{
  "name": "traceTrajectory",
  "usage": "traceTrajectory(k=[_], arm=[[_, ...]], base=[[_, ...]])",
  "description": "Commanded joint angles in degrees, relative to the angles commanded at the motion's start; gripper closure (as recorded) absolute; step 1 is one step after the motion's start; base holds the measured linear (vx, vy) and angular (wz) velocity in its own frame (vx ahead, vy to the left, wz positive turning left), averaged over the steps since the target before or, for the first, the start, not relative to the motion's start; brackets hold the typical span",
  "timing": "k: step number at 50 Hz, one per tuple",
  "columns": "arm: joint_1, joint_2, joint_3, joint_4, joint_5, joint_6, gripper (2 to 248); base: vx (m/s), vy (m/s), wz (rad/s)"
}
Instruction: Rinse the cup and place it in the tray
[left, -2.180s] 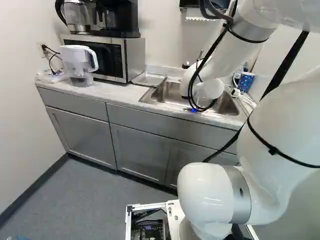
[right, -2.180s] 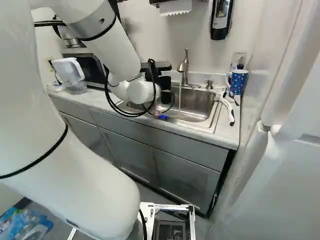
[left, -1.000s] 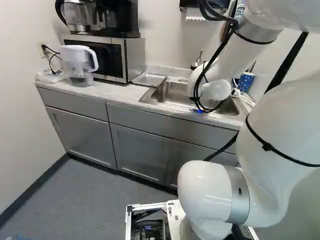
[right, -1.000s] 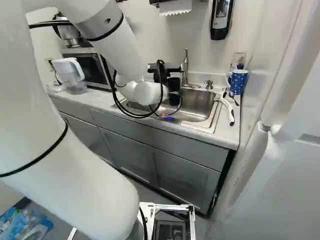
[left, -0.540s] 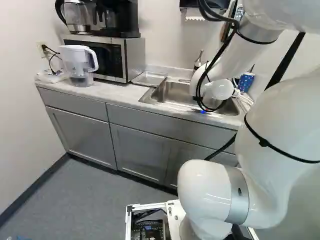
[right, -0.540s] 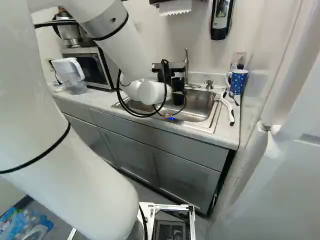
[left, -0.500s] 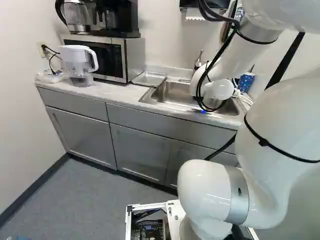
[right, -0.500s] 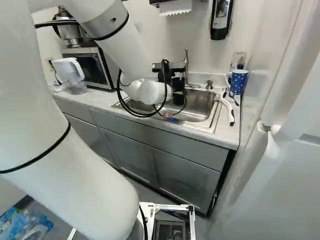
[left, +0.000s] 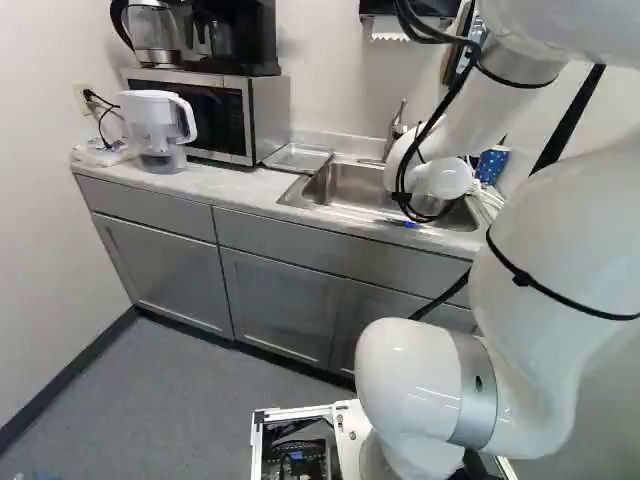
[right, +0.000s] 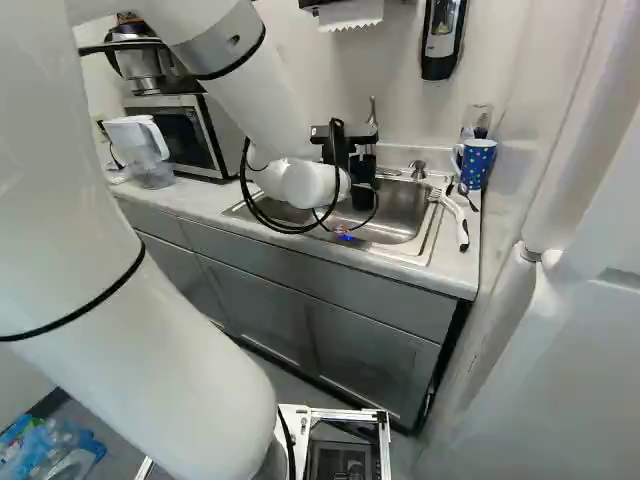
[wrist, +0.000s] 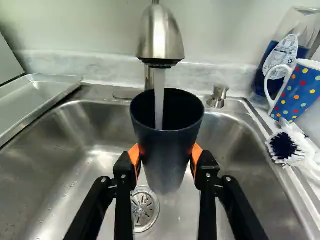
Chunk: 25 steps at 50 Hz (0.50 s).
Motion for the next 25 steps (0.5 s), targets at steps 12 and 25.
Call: traceTrajectory(k=[12, 25], arm=[[0.0, 0.0, 0.0, 0.0, 0.0, 0.0, 131], [0.0, 0.0, 0.0, 0.0, 0.0, 0.0, 131]], base=[[0.0, 0.0, 0.0], [0.0, 0.0, 0.0]])
